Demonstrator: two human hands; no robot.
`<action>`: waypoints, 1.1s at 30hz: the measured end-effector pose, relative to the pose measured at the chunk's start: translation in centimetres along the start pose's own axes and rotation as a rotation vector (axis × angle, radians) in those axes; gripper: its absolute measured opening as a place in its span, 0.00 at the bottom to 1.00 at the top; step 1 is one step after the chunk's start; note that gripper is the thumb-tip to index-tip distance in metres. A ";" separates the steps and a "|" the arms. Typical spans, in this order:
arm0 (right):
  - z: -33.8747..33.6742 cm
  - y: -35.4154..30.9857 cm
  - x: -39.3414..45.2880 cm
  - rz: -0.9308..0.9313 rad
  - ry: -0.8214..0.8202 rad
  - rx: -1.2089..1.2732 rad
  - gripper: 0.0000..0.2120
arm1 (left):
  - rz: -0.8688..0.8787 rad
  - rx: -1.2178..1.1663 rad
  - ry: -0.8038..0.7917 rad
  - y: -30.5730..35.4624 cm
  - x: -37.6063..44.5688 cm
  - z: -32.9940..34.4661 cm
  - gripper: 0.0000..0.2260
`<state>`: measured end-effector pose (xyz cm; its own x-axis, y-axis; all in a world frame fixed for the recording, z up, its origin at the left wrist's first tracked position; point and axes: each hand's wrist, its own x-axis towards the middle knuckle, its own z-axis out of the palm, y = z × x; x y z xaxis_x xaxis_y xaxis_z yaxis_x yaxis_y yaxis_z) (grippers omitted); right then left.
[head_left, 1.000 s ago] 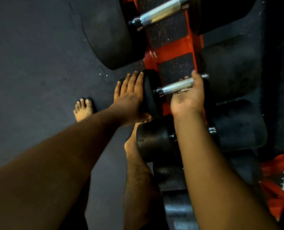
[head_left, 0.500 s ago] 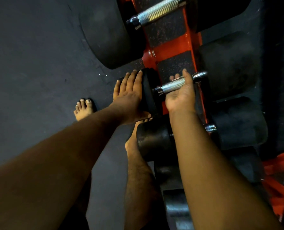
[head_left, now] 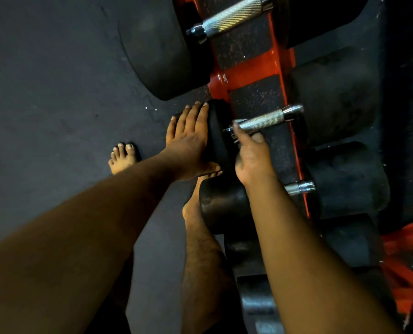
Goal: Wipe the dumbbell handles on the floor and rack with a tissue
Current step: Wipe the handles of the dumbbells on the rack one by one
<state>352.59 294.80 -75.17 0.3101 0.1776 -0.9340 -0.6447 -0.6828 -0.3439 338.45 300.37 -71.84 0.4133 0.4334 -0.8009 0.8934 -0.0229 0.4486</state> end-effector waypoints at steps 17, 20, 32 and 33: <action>-3.5 -5.5 -1.1 -1.166 0.129 -1.311 0.18 | 0.022 0.000 0.042 -0.3 0.0 0.3 0.63; -4.5 -5.3 1.3 -1.274 0.055 -1.655 0.18 | 0.017 -0.006 0.042 -0.4 0.0 0.4 0.63; -6.5 -3.9 1.8 -1.262 0.064 -2.042 0.26 | 0.022 -0.016 0.069 -0.3 0.0 0.6 0.63; -6.7 -3.4 1.6 -1.244 0.090 -2.050 0.28 | 0.021 -0.012 0.075 -0.3 -0.1 0.6 0.63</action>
<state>359.93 292.69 -74.83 -0.0935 0.8987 -0.4284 0.9920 0.1208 0.0370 338.28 299.77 -72.14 0.4175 0.4990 -0.7594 0.8823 -0.0225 0.4702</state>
